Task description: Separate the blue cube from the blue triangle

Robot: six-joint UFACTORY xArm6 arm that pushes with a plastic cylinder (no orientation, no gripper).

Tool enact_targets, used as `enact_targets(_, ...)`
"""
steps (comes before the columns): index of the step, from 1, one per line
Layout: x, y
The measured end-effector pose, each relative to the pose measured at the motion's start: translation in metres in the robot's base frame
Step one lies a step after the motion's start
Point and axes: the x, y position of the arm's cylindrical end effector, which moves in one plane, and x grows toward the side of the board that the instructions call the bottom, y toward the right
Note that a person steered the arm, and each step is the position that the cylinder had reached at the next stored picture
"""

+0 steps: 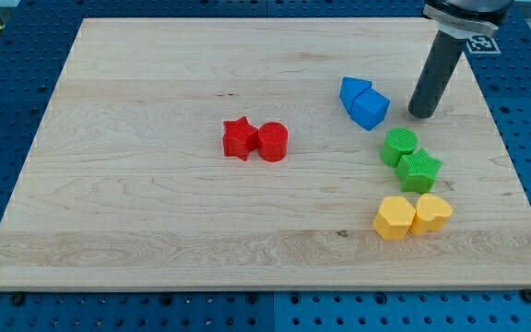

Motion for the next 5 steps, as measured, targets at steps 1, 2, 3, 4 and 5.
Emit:
enact_targets(1, 0.0, -0.009)
enact_targets(2, 0.0, -0.043)
enact_targets(3, 0.0, -0.078)
enact_targets(4, 0.005, -0.089)
enact_targets(5, 0.027, -0.058)
